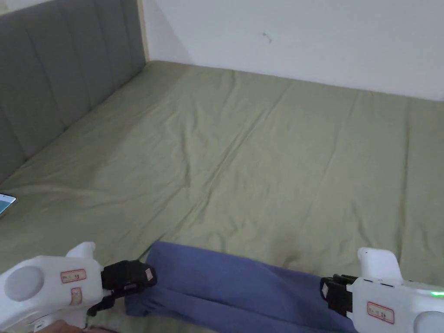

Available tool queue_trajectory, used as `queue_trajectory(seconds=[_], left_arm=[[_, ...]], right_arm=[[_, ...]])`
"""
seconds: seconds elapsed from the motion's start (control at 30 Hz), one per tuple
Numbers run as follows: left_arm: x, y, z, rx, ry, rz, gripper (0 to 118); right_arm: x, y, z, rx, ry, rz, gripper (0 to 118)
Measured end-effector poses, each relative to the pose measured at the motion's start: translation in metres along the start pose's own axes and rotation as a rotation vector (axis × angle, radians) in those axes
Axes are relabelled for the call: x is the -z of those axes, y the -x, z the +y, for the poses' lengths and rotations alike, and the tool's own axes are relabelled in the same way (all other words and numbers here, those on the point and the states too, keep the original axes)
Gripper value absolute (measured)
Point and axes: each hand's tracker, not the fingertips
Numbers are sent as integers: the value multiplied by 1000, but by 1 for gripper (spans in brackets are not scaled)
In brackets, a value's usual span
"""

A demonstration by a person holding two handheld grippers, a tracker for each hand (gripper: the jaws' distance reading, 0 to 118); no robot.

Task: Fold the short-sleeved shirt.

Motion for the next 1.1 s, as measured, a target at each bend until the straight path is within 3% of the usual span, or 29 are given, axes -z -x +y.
queue_trajectory(seconds=[0.13,0.23,0.27,0.3,0.33,0.53,0.7,0.93,1.1], left_arm=[[20,7,-4,-43,14,-49,112],[16,8,0,-104,7,-99,106],[14,12,1,-123,-4,-117,87],[11,14,2,-156,-35,-88,32],[11,15,2,-172,-73,-33,6],[11,3,5,-123,-12,-36,5],[-16,-25,18,-52,-73,-79,5],[-28,-170,0,282,-76,-173,5],[13,-270,-49,538,89,-305,5]], right_arm=[[9,-1,1,-25,27,-8,3],[10,-2,1,-21,40,-11,3],[10,-5,0,-18,42,-14,3],[10,-3,0,-15,44,-16,3],[11,-5,-1,-13,47,-22,3],[3,-24,-6,76,46,-48,3],[-12,-43,-13,134,30,-80,3],[-41,-67,-28,218,-16,-89,3],[-58,-89,-41,278,-38,-106,3]])
